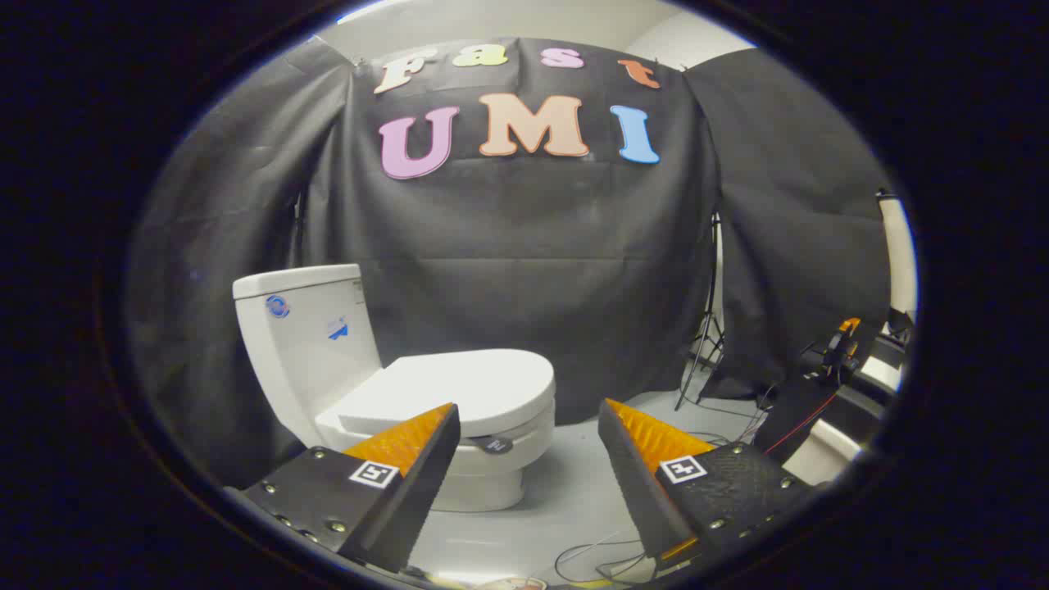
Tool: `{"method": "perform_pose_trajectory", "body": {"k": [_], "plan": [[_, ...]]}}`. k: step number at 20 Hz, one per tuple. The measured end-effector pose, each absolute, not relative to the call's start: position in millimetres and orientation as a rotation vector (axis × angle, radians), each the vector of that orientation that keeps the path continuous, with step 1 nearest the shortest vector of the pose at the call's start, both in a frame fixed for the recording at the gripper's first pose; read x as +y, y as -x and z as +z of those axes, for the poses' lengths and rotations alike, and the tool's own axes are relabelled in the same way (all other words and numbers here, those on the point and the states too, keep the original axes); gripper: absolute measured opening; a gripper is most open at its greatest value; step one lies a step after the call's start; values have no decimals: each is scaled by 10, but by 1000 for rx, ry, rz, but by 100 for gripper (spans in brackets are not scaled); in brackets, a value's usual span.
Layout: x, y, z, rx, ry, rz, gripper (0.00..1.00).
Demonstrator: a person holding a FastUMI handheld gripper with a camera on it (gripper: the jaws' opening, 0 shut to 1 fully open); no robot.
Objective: Open the toilet lid.
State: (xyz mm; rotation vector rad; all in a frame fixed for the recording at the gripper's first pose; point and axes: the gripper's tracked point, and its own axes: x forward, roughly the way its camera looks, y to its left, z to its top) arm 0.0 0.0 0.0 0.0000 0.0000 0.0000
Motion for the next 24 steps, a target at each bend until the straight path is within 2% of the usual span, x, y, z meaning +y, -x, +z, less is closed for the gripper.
{"method": "perform_pose_trajectory", "body": {"k": [24], "plan": [[-81, -148, -230, 71, -7, -17, 100]]}}
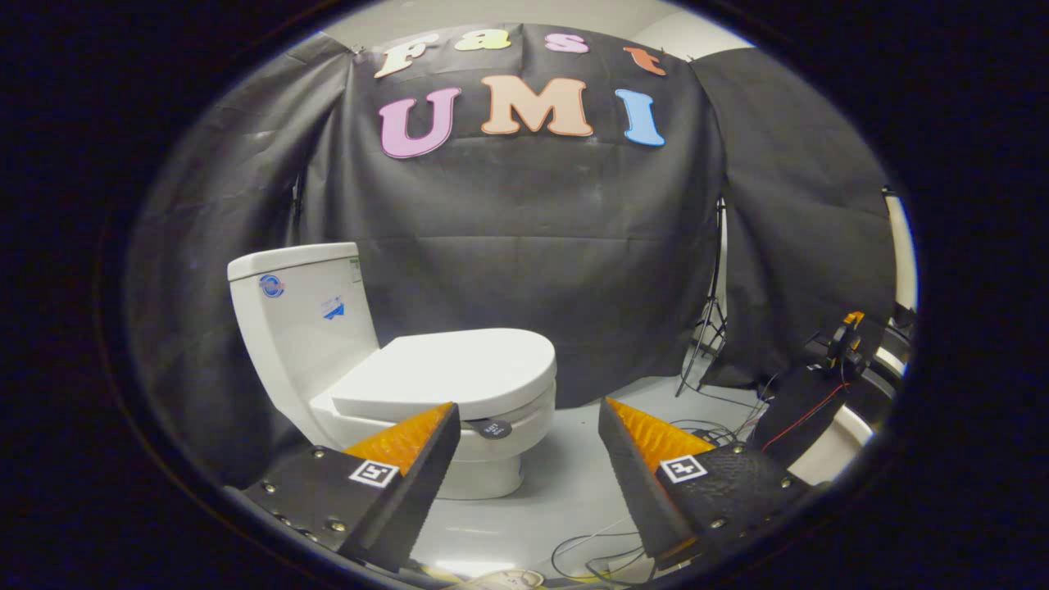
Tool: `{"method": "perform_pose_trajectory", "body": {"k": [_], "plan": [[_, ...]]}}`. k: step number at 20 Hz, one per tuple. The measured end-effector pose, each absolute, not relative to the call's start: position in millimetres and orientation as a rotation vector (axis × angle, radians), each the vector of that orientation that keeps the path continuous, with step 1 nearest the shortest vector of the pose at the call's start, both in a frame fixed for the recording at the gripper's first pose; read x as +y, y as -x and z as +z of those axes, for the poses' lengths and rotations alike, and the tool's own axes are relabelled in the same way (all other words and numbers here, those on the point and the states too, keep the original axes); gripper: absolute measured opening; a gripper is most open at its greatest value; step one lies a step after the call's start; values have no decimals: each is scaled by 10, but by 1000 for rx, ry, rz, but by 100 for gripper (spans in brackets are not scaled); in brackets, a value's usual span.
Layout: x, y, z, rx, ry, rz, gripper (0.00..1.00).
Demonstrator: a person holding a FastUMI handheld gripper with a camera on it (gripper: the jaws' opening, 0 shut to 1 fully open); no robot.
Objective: Open the toilet lid.
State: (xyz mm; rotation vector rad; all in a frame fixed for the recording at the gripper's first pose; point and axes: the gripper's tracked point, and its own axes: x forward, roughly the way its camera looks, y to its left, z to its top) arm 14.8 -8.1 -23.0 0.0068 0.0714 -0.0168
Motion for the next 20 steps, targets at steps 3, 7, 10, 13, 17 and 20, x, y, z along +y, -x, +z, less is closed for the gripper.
{"method": "perform_pose_trajectory", "body": {"k": [3, 7, 10, 13, 17, 20], "plan": [[-80, -162, -248, 77, -6, -17, 100], [-78, -200, -290, 93, -7, -16, 100], [-121, -293, -371, 128, -8, -39, 99], [-54, -427, -514, 186, 5, -32, 98], [113, -715, -625, 217, -49, -1, 98], [354, -889, -666, 194, -139, 44, 98]]}}
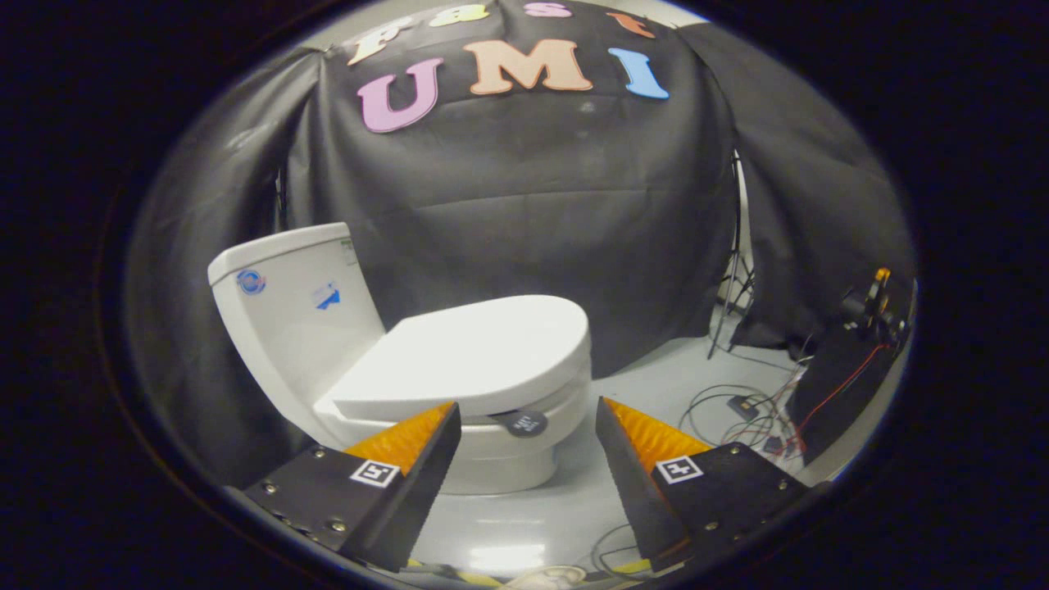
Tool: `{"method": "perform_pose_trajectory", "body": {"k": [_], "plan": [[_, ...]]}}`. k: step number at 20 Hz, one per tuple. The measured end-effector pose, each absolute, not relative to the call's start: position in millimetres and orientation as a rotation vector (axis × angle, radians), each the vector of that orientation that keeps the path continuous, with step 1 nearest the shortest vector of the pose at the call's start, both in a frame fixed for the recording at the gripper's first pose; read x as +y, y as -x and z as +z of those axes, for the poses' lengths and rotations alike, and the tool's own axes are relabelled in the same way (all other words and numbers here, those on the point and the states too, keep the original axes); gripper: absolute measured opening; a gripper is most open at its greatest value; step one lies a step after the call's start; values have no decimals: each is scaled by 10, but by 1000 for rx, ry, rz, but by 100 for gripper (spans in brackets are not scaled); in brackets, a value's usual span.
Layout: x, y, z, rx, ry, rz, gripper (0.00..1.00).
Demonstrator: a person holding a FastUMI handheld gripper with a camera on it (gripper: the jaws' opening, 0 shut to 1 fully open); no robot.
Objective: Open the toilet lid.
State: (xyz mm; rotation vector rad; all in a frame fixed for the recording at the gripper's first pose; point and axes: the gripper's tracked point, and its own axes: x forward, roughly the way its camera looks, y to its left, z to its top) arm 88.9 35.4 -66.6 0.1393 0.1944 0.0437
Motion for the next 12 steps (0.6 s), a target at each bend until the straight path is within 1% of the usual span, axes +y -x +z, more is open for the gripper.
{"method": "perform_pose_trajectory", "body": {"k": [3, 7, 10, 12], "plan": [[551, -1025, -671, 163, -232, 78, 98], [777, -1105, -556, 54, -457, 118, 97], [867, -1207, -671, 62, -546, 109, 92], [834, -1227, -686, 57, -591, 103, 92]]}}
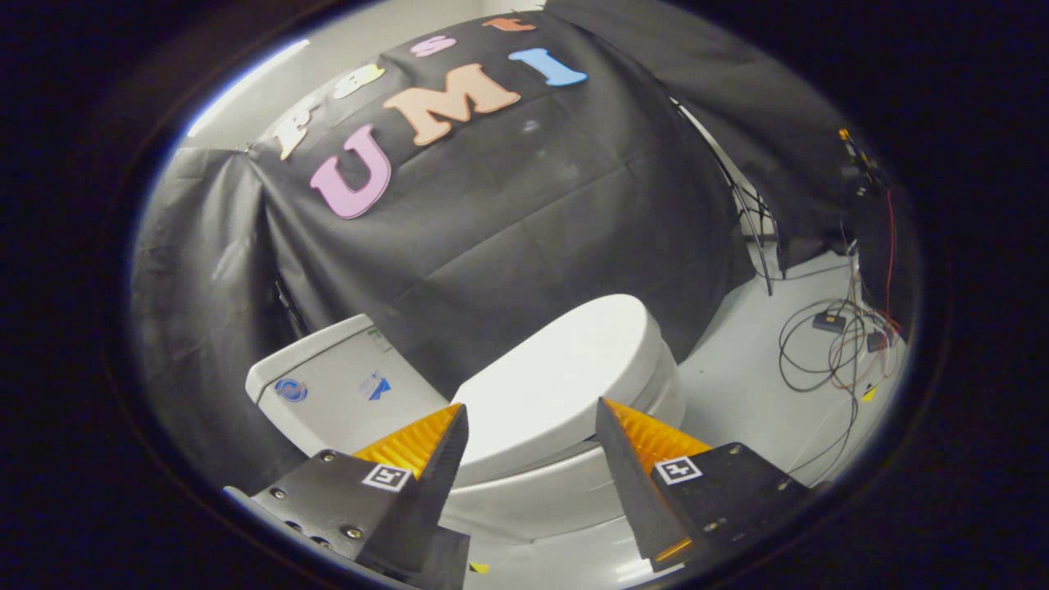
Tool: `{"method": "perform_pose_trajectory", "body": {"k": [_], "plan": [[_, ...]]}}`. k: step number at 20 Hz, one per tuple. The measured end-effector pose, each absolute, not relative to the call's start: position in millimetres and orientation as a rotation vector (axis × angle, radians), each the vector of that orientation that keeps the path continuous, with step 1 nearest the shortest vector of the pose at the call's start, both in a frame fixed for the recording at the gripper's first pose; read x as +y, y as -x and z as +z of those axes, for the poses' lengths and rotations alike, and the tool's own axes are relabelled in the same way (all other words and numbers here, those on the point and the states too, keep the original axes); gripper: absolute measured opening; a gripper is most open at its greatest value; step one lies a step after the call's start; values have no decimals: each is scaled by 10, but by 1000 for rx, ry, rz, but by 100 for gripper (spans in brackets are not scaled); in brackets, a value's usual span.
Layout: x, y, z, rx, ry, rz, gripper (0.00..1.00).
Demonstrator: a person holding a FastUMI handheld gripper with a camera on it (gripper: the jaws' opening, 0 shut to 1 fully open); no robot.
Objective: Open the toilet lid.
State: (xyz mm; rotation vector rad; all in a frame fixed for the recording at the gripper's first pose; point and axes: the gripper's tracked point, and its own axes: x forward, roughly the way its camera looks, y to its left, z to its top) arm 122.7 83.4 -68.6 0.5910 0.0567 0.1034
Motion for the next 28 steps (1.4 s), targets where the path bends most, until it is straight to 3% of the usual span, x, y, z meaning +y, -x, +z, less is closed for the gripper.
{"method": "perform_pose_trajectory", "body": {"k": [7, 11, 18, 26, 28], "plan": [[821, -1545, -754, 64, -732, 99, 92], [755, -1609, -1118, 147, -744, 42, 89], [300, -1570, -1284, 117, -828, -76, 88], [200, -1759, -1557, 179, -987, -58, 88], [254, -1821, -1584, 180, -1035, -30, 65]]}}
